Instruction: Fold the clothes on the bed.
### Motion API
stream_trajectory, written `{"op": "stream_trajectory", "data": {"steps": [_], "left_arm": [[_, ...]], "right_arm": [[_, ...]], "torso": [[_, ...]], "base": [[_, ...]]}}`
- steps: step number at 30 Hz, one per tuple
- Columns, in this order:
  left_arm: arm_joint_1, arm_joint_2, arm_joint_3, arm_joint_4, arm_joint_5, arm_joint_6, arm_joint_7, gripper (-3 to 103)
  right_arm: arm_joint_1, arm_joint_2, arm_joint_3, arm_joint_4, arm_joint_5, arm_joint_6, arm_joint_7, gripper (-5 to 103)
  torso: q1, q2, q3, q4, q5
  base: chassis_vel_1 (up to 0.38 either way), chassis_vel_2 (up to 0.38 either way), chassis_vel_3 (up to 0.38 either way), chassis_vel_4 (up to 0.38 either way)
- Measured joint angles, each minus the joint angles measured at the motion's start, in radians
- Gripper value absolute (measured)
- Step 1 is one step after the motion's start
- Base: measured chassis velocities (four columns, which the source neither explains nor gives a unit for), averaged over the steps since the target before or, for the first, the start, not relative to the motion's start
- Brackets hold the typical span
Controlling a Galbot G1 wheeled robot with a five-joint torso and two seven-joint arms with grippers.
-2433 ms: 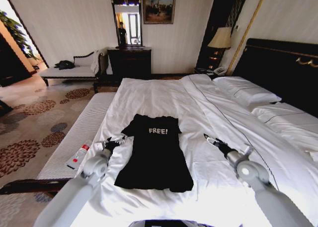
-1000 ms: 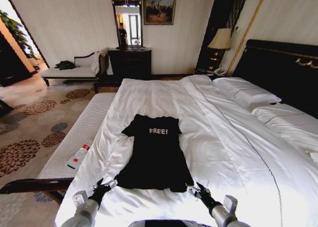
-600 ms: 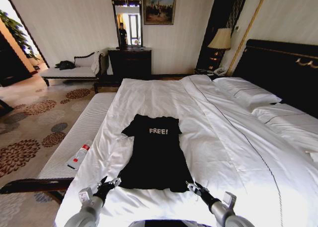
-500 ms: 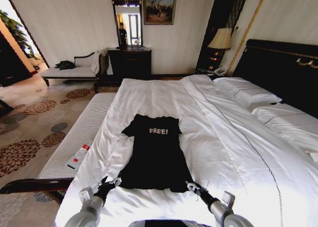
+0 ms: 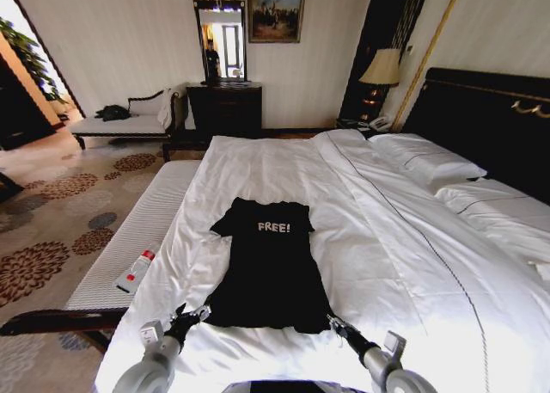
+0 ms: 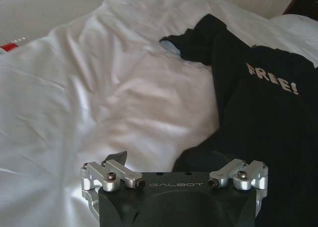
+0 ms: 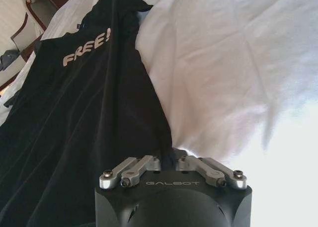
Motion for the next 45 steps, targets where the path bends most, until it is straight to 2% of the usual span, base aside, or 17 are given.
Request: {"op": "stream_trajectory", "data": {"steps": [2,4,7,9,12,14,15,18,19,21,24,27,30,32,35,42,45], "left_arm": [[-0.005,0.003,0.016,0.006,0.001,0.002,0.0,99],[-0.013,0.008,0.029,0.011,0.001,0.005,-0.002,98],[-0.021,0.014,0.042,0.013,-0.005,0.009,-0.009,97],[-0.023,0.019,0.054,0.018,-0.004,0.009,-0.012,88],[-0.022,0.026,0.065,0.019,0.002,0.008,-0.013,82],[-0.018,0.029,0.072,0.019,0.004,0.007,-0.013,72],[-0.018,0.029,0.072,0.019,0.004,0.007,-0.013,72],[-0.014,0.028,0.086,0.02,0.022,-0.002,-0.019,55],[-0.014,0.028,0.086,0.02,0.022,-0.002,-0.019,55],[-0.011,0.026,0.09,0.021,0.03,-0.005,-0.021,44],[-0.01,0.023,0.09,0.021,0.031,-0.006,-0.023,39],[-0.008,0.019,0.09,0.02,0.031,-0.011,-0.03,23],[-0.005,0.018,0.089,0.018,0.034,-0.013,-0.033,17],[-0.001,0.017,0.085,0.012,0.034,-0.013,-0.034,6],[0.005,0.016,0.08,0.003,0.033,-0.014,-0.035,1],[0.031,0.009,0.061,-0.027,0.032,-0.016,-0.041,0],[0.057,0.003,0.04,-0.057,0.027,-0.017,-0.046,0]], "right_arm": [[-0.001,0.0,0.001,0.0,0.0,0.0,0.001,4],[-0.002,0.001,0.001,0.001,0.0,0.0,0.002,2],[-0.002,0.007,0.001,0.005,0.0,-0.001,0.006,1],[-0.002,0.011,0.0,0.005,0.0,-0.002,0.012,0],[-0.002,0.015,-0.003,0.005,0.0,-0.002,0.016,0],[-0.002,0.017,-0.004,0.005,0.0,-0.003,0.019,0],[-0.002,0.017,-0.004,0.005,0.0,-0.003,0.019,0],[0.002,0.02,-0.008,0.003,0.0,-0.005,0.026,0],[0.002,0.02,-0.008,0.003,0.0,-0.005,0.026,0],[0.004,0.02,-0.01,0.002,0.0,-0.005,0.028,0],[0.004,0.02,-0.01,0.002,-0.002,-0.006,0.028,0],[0.006,0.021,-0.012,0.002,-0.002,-0.006,0.028,0],[0.007,0.022,-0.014,0.002,-0.002,-0.006,0.028,0],[0.007,0.023,-0.015,0.003,-0.003,-0.006,0.028,0],[0.006,0.025,-0.016,0.009,-0.004,-0.006,0.028,0],[-0.006,0.032,-0.014,0.043,-0.015,-0.009,0.033,0],[-0.023,0.045,0.0,0.088,-0.036,-0.041,0.058,0]], "torso": [[0.0,0.0,0.0,0.0,0.0002],[0.0,0.0,0.0,0.0,0.0001],[0.0,0.0,0.0,0.0,0.0],[0.0,0.0,0.0,0.0,0.0],[0.0,0.0,0.0,0.0,0.0],[0.0,0.0,0.0,0.0,0.0],[0.0,0.0,0.0,0.0,0.0],[0.0,0.0,0.0,0.0,0.0],[0.0,0.0,0.0,0.0,0.0],[0.0,0.0,0.0,0.0,0.0],[0.0,0.0,0.0,0.0,0.0],[0.0,0.0,0.0,-0.0001,-0.0001],[0.0,0.0,0.0,-0.0001,-0.0001],[0.0,0.0,0.0,-0.0001,-0.0001],[0.0,0.0,0.0,-0.0001,0.0],[0.0,0.0,0.0,0.0,0.0],[0.0,0.0,0.0,0.0,0.0]], "base": [[0.0,0.0,0.0,0.0],[0.0,0.0,0.0,0.0],[0.0,0.0,0.0,0.0],[0.0,0.0,0.0,0.0],[0.0,0.0,0.0,0.0],[0.0,0.0,0.0,0.0],[0.0,0.0,0.0,0.0],[0.0,0.0,0.0,0.0],[0.0,0.0,0.0,0.0],[0.0,0.0,0.0,0.0],[0.0,0.0,0.0,0.0],[0.0,0.0,0.0,0.0],[0.0,0.0,0.0,0.0],[0.0,0.0,0.0,0.0],[0.0,0.0,0.0,0.0],[0.0,0.0,0.0,0.0],[0.0,0.0,0.0,0.0]]}}
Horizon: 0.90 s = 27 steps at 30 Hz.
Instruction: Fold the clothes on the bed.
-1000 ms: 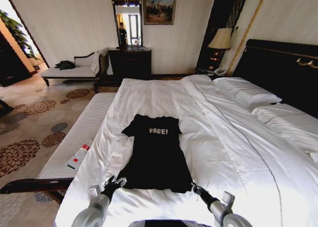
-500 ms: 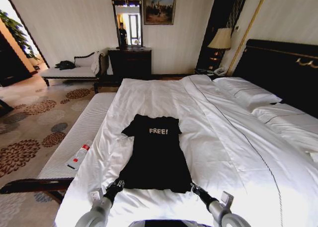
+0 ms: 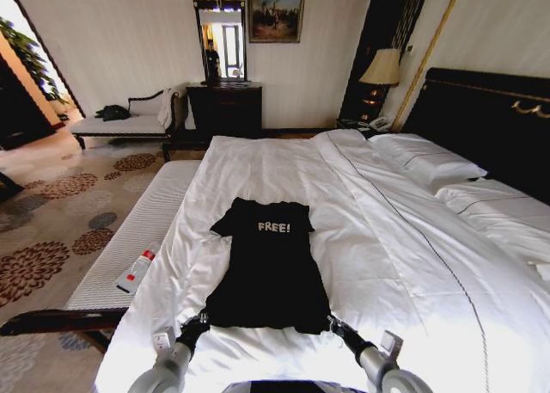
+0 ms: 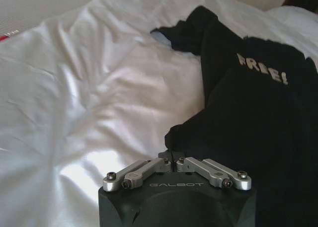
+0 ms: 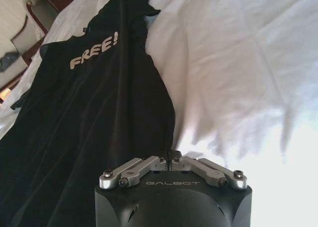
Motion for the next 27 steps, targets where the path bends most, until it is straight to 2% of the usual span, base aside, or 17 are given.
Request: {"op": "stream_trajectory", "data": {"steps": [4,10,14,18,27], "left_arm": [[0.06,-0.002,-0.057,-0.054,0.001,-0.001,0.005,0],[0.113,-0.004,-0.104,-0.104,0.002,-0.004,0.005,0],[0.155,-0.014,-0.171,-0.133,-0.029,0.009,0.005,0],[0.201,-0.029,-0.216,-0.145,-0.042,0.011,0.013,0],[0.312,-0.086,-0.234,-0.176,0.004,-0.001,0.025,0]], "right_arm": [[-0.044,0.013,0.017,0.097,-0.012,-0.063,0.046,0],[-0.075,0.02,0.021,0.139,-0.019,-0.094,0.073,0],[-0.107,0.039,0.04,0.145,-0.106,-0.117,0.085,0],[-0.137,0.053,0.047,0.154,-0.131,-0.14,0.093,0],[-0.186,0.051,0.044,0.17,-0.187,-0.158,0.096,0]], "torso": [[0.0,0.0,0.0,0.0,-0.0002],[0.0,0.0,0.0,-0.0001,0.0],[0.0,0.0,0.0,-0.0001,0.0],[0.0,0.0,0.0,-0.0001,0.0],[0.0,0.0,0.0,0.0,-0.0001]], "base": [[0.0,0.0,0.0,0.0],[0.0,0.0,0.0,0.0],[0.0,0.0,0.0,0.0],[0.0,0.0,0.0,0.0],[0.0,0.0,0.0,0.0]]}}
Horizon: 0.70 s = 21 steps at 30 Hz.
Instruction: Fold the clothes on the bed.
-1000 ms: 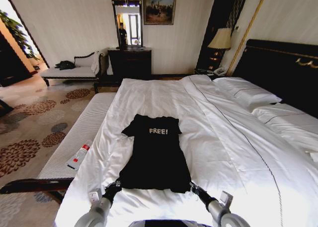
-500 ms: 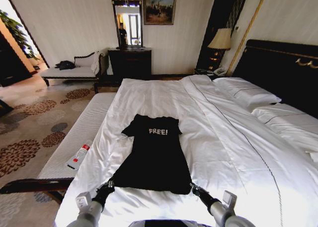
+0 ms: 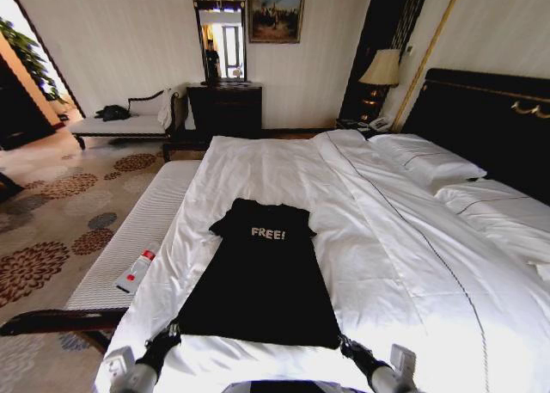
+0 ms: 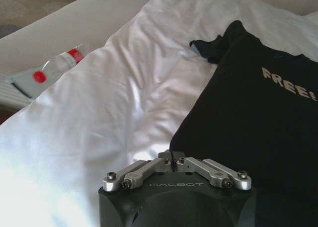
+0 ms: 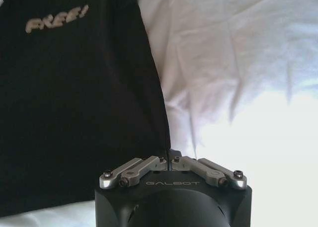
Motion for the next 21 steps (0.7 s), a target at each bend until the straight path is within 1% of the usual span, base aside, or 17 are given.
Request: {"op": "stream_trajectory", "data": {"steps": [3,6,7,11,12,14,19,21], "left_arm": [[0.032,-0.017,-0.007,-0.012,0.009,-0.009,0.001,0],[0.092,-0.03,-0.013,-0.021,0.039,-0.037,0.013,0],[0.092,-0.03,-0.013,-0.021,0.039,-0.037,0.013,0],[0.166,-0.038,-0.004,-0.018,0.073,-0.079,0.025,0],[0.166,-0.038,-0.004,-0.018,0.073,-0.079,0.025,0],[0.195,-0.041,0.007,-0.007,0.09,-0.101,0.029,0],[0.217,-0.041,0.028,0.011,0.111,-0.128,0.03,0],[0.217,-0.04,0.033,0.015,0.117,-0.132,0.03,0]], "right_arm": [[-0.016,-0.001,-0.006,0.006,-0.018,-0.01,0.0,0],[-0.035,0.001,-0.014,0.014,-0.042,-0.02,0.0,0],[-0.035,0.001,-0.014,0.014,-0.042,-0.02,0.0,0],[-0.057,-0.002,-0.015,0.017,-0.072,-0.03,0.002,0],[-0.057,-0.002,-0.015,0.017,-0.072,-0.03,0.002,0],[-0.066,-0.004,-0.013,0.018,-0.076,-0.032,0.005,0],[-0.073,-0.004,-0.012,0.023,-0.082,-0.037,0.014,0],[-0.072,-0.004,-0.012,0.023,-0.083,-0.037,0.015,0]], "torso": [[0.0,0.0,0.0,0.0,0.0],[0.0,0.0,0.0,0.0,0.0001],[0.0,0.0,0.0,0.0,0.0001],[0.0,0.0,0.0,0.0,0.0001],[0.0,0.0,0.0,0.0,0.0001],[0.0,0.0,0.0,0.0,0.0002],[0.0,0.0,0.0,0.0,0.0001],[0.0,0.0,0.0,0.0,0.0001]], "base": [[0.0,0.0,0.0,0.0],[0.0,0.0,0.0,0.0],[0.0,0.0,0.0,0.0],[0.0,0.0,0.0,0.0],[0.0,0.0,0.0,0.0],[0.0,0.0,0.0,0.0],[0.0,0.0,0.0,0.0],[0.0,0.0,0.0,0.0]]}}
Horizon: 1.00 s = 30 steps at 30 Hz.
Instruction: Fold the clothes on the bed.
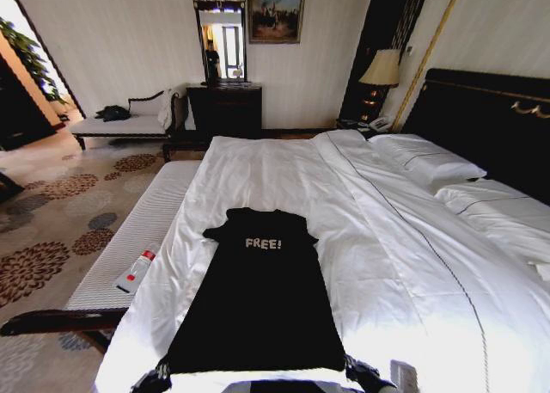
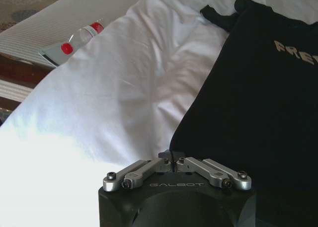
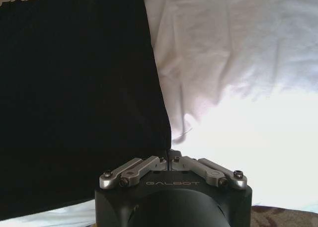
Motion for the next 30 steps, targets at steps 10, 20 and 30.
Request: {"op": "stream_trajectory", "data": {"steps": [10,20,30], "left_arm": [[-0.012,0.021,0.042,0.037,0.036,-0.023,-0.011,0],[-0.067,0.035,0.111,0.042,0.107,-0.029,-0.056,22],[-0.079,0.032,0.073,0.019,0.095,-0.024,-0.06,59]], "right_arm": [[0.015,0.013,-0.007,0.002,0.003,0.0,0.013,0],[0.03,0.033,-0.036,-0.01,-0.048,0.028,0.043,3],[0.045,0.011,0.061,0.035,0.027,0.062,0.101,35]], "torso": [[0.0,0.0,0.0,0.0,0.0],[0.0,0.0,0.0,0.0001,0.0],[0.0,0.0,0.0,-0.0001,0.0]], "base": [[0.0,0.0,0.0,0.0],[0.0,0.0,0.0,0.0],[0.0,0.0,0.0,0.0]]}}
